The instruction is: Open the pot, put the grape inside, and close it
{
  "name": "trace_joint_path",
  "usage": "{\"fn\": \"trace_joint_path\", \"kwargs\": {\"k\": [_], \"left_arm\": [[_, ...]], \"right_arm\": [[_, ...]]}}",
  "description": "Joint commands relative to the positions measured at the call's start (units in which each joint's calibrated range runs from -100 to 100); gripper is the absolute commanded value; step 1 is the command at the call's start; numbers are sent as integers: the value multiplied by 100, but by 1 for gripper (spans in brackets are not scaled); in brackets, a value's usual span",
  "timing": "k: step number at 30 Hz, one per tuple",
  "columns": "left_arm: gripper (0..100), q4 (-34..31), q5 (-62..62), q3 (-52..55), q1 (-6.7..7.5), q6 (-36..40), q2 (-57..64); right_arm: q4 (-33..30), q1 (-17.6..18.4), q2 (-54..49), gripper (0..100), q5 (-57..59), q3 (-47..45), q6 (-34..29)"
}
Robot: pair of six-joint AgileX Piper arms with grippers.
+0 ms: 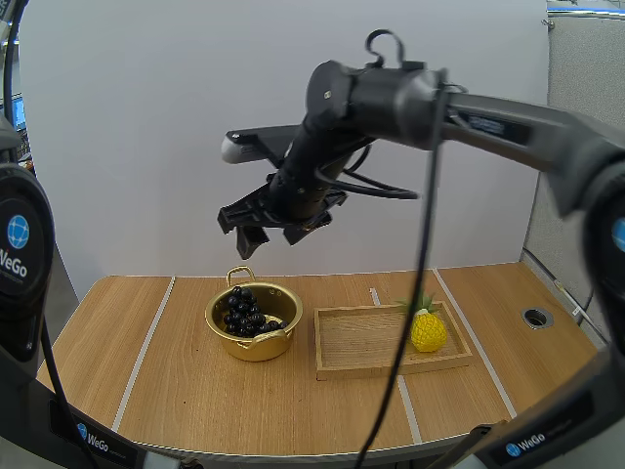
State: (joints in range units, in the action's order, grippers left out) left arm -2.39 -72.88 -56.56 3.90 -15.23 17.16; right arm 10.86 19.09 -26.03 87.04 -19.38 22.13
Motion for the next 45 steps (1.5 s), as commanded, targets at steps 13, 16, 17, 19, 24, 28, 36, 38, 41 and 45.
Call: {"fn": "trace_joint_path", "kwargs": {"k": [13,16,17,19,24,28,36,38,41,45], "left_arm": [[0,-65,197,-43,16,23,14],[0,-65,197,-43,16,23,14],[0,-65,197,-43,16,23,14],[0,-65,197,-43,16,23,14],[0,-65,197,-43,16,23,14],[0,-65,197,-43,16,23,14],[0,-65,197,-43,16,23,14],[0,-65,197,-43,16,23,14],[0,-65,197,-43,16,23,14],[0,-65,197,-43,16,23,14]], "right_arm": [[-810,-16,-2894,100,1239,-1314,-653],[-839,-16,-3315,100,1296,-1529,-673],[-904,-16,-3456,100,1296,-1608,-730],[-1048,-16,-3701,100,1296,-1775,-799],[-1199,-111,-4238,57,1296,-2284,-908],[-1162,-198,-4601,0,1296,-2646,-908],[-1161,-271,-4939,0,1296,-2871,-908],[-1161,-271,-4967,0,1296,-2871,-908],[-1161,-271,-4980,0,1296,-2871,-908],[-1161,-271,-4980,0,1296,-2871,-908]]}}
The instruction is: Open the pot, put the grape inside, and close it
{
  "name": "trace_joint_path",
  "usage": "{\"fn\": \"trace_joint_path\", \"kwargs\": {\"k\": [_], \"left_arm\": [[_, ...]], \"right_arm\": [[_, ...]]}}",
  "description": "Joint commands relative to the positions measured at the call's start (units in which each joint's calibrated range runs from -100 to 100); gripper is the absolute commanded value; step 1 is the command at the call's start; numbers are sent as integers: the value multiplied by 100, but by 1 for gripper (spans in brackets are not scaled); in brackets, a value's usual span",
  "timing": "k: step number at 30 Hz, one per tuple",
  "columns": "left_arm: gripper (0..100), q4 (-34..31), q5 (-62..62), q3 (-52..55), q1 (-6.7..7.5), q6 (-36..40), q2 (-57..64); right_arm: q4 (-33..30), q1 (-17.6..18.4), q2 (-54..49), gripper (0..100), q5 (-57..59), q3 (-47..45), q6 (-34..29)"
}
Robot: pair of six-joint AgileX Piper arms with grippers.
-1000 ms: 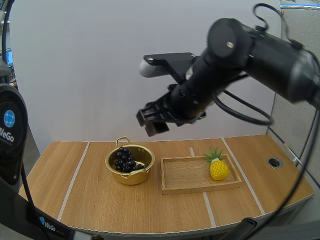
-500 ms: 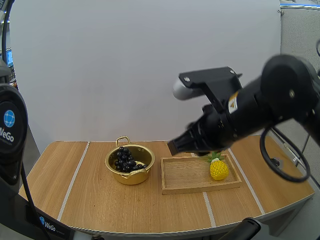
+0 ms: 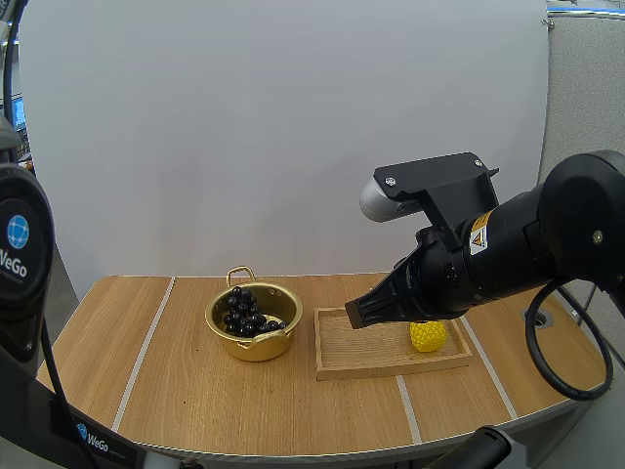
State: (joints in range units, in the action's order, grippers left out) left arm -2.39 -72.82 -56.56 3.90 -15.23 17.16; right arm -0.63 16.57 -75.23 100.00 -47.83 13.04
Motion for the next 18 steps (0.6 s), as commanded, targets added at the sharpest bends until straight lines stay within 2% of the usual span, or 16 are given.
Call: {"fn": "trace_joint_path", "kwargs": {"k": [1,13,18], "left_arm": [[0,-65,191,-43,16,23,14],[0,-45,189,-43,16,23,14],[0,87,-750,-43,16,23,55]], "right_arm": [[-13,-35,-60,0,0,-26,0],[147,-229,-347,0,0,-26,0],[136,-229,-345,0,0,-26,0]]}}
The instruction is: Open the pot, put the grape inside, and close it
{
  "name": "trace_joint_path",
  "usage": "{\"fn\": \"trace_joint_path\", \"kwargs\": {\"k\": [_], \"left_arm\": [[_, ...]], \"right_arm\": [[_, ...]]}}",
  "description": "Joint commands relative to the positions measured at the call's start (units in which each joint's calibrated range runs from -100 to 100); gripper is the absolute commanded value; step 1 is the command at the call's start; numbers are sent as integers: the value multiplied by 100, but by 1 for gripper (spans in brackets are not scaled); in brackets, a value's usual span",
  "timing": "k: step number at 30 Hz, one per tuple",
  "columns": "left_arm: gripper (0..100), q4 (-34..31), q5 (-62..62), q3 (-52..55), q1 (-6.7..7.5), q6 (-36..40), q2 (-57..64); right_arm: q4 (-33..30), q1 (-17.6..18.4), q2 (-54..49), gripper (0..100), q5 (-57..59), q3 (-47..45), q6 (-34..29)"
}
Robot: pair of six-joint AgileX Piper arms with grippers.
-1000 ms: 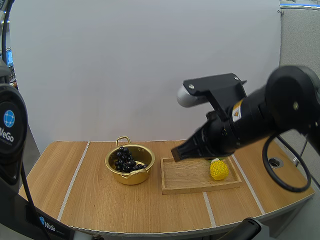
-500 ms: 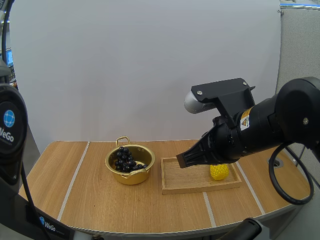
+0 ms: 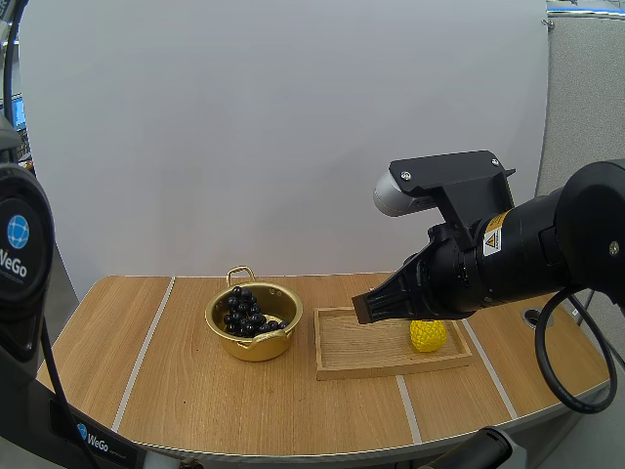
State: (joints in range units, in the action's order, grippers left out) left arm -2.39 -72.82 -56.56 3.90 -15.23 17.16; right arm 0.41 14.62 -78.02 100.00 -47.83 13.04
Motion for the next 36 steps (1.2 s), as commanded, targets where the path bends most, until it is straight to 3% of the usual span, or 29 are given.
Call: {"fn": "trace_joint_path", "kwargs": {"k": [1,5,17,28,36], "left_arm": [[0,113,-1072,-43,16,23,55],[0,116,-2718,-43,16,23,0],[0,123,-2718,683,16,6,-253],[0,492,-2718,2841,16,-419,-253],[0,1286,-2718,4524,16,-957,-408]], "right_arm": [[33,-35,-66,0,0,-26,0],[19,-35,-66,0,0,-26,0],[5,-35,-66,0,0,-26,0],[-41,-67,-66,0,0,-26,0],[-41,-70,-66,0,0,-26,0]]}}
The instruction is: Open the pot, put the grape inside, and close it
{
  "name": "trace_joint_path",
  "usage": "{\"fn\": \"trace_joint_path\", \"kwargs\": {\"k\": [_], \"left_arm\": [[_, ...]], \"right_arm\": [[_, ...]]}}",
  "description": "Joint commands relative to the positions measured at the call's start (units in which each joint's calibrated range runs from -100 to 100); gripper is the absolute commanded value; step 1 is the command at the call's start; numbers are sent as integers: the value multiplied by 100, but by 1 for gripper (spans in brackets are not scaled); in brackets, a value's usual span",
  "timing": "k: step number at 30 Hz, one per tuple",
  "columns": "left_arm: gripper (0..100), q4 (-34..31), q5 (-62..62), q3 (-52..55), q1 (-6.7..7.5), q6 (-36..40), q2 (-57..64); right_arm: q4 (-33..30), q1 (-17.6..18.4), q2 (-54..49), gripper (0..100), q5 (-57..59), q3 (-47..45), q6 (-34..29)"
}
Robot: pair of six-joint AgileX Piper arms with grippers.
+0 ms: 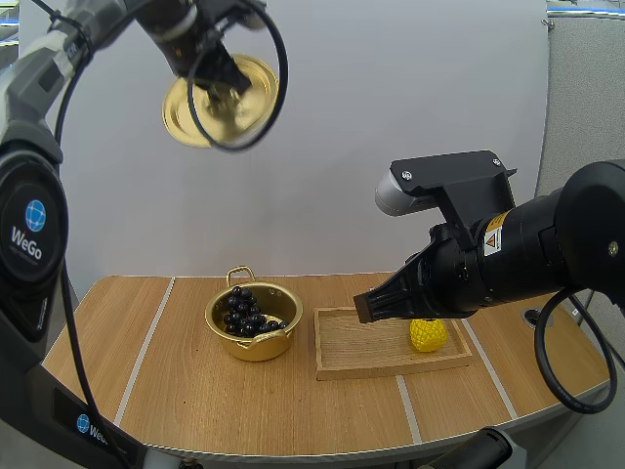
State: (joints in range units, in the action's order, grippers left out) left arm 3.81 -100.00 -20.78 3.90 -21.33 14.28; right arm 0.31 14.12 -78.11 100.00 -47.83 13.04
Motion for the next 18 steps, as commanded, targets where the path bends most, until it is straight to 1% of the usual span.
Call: {"fn": "trace_joint_path", "kwargs": {"k": [1,10,18], "left_arm": [[0,680,0,1082,16,-347,-196],[0,714,0,1906,16,-409,-1213],[0,841,0,2277,16,-409,-2082]], "right_arm": [[-31,-20,-57,0,0,-26,0],[-31,-20,-57,0,0,-26,0],[-31,-19,-57,0,0,-26,0]]}}
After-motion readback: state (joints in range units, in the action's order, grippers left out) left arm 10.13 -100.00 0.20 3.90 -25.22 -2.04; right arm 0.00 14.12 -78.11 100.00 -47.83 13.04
